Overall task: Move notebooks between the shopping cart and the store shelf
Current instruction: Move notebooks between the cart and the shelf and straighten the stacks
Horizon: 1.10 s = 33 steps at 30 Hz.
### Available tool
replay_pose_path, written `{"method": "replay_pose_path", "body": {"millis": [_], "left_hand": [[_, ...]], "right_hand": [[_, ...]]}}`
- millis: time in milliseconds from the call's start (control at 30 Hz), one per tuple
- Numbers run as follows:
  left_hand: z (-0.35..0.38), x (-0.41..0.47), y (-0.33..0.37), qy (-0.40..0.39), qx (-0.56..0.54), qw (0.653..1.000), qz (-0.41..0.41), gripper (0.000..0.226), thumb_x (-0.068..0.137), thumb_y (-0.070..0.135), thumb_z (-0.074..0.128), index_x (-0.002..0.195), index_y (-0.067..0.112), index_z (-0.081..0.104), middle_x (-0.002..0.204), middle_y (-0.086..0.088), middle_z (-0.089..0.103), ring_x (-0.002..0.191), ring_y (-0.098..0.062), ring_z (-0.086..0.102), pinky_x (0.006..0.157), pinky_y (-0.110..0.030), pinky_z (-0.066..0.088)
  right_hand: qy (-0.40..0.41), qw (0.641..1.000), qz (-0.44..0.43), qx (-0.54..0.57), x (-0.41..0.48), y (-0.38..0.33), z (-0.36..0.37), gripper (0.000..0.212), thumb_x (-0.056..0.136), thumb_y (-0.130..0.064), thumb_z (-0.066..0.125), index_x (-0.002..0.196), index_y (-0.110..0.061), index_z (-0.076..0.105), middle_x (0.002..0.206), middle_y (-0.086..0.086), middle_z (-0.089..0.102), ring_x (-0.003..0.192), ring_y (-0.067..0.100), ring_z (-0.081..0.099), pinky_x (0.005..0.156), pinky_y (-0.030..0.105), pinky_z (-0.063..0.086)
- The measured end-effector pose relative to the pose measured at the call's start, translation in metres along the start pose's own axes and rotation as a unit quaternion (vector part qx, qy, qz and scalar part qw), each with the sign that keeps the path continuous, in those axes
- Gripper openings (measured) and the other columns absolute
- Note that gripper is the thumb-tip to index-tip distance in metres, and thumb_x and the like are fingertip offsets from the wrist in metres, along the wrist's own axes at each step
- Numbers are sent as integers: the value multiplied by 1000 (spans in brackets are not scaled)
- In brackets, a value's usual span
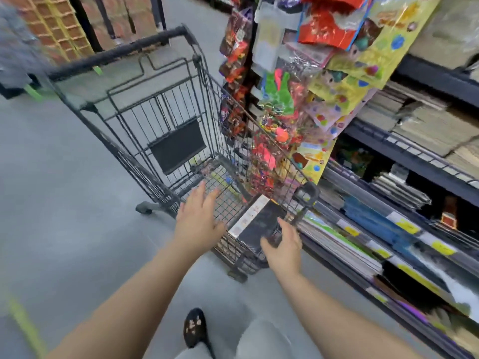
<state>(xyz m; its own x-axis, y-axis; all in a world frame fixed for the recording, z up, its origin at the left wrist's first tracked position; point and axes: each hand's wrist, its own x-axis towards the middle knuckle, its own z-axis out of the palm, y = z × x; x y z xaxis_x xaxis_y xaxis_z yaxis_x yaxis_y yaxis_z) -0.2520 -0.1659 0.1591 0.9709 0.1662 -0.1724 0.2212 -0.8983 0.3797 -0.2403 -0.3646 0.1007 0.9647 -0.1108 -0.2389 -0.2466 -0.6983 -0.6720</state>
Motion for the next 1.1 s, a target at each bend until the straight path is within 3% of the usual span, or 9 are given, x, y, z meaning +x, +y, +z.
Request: {"method": "replay_pose_path", "body": {"millis": [333,567,667,767,833,933,1033,1100], "left_hand": [[12,71,-22,-138,-40,987,68,77,90,34,57,152,16,14,161,-8,4,148,-23,3,118,-37,11],[9,139,-41,-232,17,972,36,69,91,35,55,150,21,22,161,-3,5,146,-22,18,113,-37,26],[15,170,-44,-263,39,964,25,64,92,35,53,148,21,26,160,-4,13,145,-21,21,112,-36,26],[31,193,-40,-310,47,950,5,59,94,33,51,147,23,28,154,-4,28,135,-23,38,105,-36,35],[45,202,-34,-349,66,934,26,57,94,32,52,146,26,29,150,-2,35,127,-23,46,100,-34,38],[67,217,-25,-397,44,916,44,57,94,27,54,147,27,31,150,-1,36,125,-21,48,103,-34,38],[97,235,-27,-420,14,906,44,56,93,25,57,145,19,36,151,-3,37,131,-21,44,110,-34,34],[125,249,-30,-441,23,897,39,54,93,28,56,143,19,39,148,-2,41,126,-20,48,105,-31,39]], "right_hand": [[-8,995,91,39,40,-19,45,60,84,-20,66,139,-18,43,145,5,43,135,22,38,112,35,30],[-59,980,183,59,104,-20,71,61,87,-23,64,141,-15,39,146,10,40,131,28,42,107,38,37],[-97,971,210,52,125,-14,80,62,86,-25,65,142,-18,38,145,11,41,125,31,48,102,43,43],[-120,969,213,44,140,-5,86,62,84,-23,66,141,-20,39,140,11,46,117,32,53,95,39,46],[-114,964,233,55,144,2,90,65,84,-23,65,143,-22,37,140,11,49,111,32,58,89,39,50],[-101,961,252,53,147,13,101,63,86,-23,63,143,-21,37,142,8,47,123,27,51,96,32,45],[-62,961,264,55,151,18,112,60,84,-24,63,140,-23,43,134,7,53,120,25,53,99,34,46],[-27,959,275,60,154,24,124,57,83,-24,63,137,-24,46,130,4,55,116,23,55,96,36,48]]}}
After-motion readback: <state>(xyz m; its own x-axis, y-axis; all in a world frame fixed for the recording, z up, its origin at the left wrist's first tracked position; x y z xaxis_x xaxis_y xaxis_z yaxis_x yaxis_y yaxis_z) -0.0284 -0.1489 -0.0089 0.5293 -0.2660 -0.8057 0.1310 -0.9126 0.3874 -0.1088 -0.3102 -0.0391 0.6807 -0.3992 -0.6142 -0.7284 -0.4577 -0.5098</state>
